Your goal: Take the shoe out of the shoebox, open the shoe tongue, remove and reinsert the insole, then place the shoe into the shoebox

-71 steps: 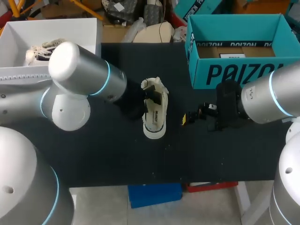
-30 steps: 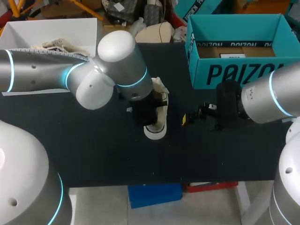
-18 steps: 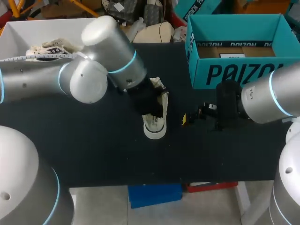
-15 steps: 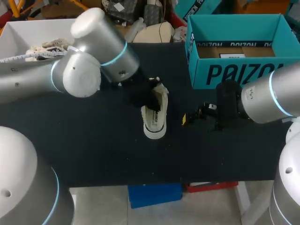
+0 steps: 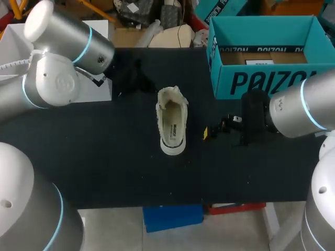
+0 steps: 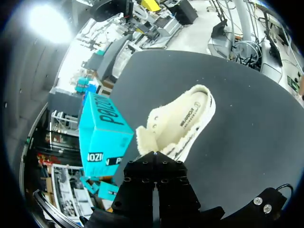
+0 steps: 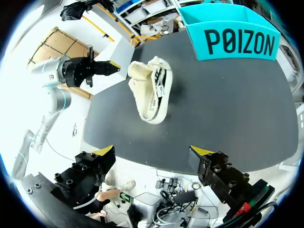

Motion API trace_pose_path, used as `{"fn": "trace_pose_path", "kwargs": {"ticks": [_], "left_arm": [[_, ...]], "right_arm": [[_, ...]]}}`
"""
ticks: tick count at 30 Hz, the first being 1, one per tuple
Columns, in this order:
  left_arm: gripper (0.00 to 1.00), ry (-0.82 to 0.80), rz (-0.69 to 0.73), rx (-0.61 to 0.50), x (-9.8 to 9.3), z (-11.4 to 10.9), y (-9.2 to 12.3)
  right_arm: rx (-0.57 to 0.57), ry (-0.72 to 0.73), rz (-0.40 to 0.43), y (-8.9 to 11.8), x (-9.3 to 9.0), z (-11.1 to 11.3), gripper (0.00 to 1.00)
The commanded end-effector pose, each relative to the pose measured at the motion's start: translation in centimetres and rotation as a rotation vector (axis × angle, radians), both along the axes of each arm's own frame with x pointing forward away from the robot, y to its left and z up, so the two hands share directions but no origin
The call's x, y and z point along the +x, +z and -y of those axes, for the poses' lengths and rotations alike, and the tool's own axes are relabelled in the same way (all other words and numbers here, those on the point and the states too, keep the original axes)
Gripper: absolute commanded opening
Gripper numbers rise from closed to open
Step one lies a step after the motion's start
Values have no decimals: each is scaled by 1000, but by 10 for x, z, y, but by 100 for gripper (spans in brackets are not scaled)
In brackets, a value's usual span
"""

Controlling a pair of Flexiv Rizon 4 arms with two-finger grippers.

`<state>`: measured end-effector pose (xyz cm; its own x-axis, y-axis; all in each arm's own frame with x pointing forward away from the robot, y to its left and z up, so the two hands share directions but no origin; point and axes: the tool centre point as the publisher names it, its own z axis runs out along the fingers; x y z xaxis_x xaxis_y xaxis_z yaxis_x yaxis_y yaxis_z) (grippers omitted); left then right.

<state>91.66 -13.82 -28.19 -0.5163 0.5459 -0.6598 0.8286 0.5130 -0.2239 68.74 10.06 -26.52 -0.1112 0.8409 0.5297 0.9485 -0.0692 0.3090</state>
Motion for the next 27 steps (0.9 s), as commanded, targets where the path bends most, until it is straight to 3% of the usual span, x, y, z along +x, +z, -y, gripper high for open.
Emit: {"fn": "trace_pose_path", "kwargs": {"ticks": [1,17,27], "left_arm": [[0,242,120,-95,3,-7,-2],[0,260,126,-43,43,-14,-10],[0,184,71,-8,61,4,-18]], "right_arm": [[-1,-1,-1,0,0,-1,100],[-1,-1,-1,0,0,-1,100],[-1,-1,-1,0,0,-1,100]]}}
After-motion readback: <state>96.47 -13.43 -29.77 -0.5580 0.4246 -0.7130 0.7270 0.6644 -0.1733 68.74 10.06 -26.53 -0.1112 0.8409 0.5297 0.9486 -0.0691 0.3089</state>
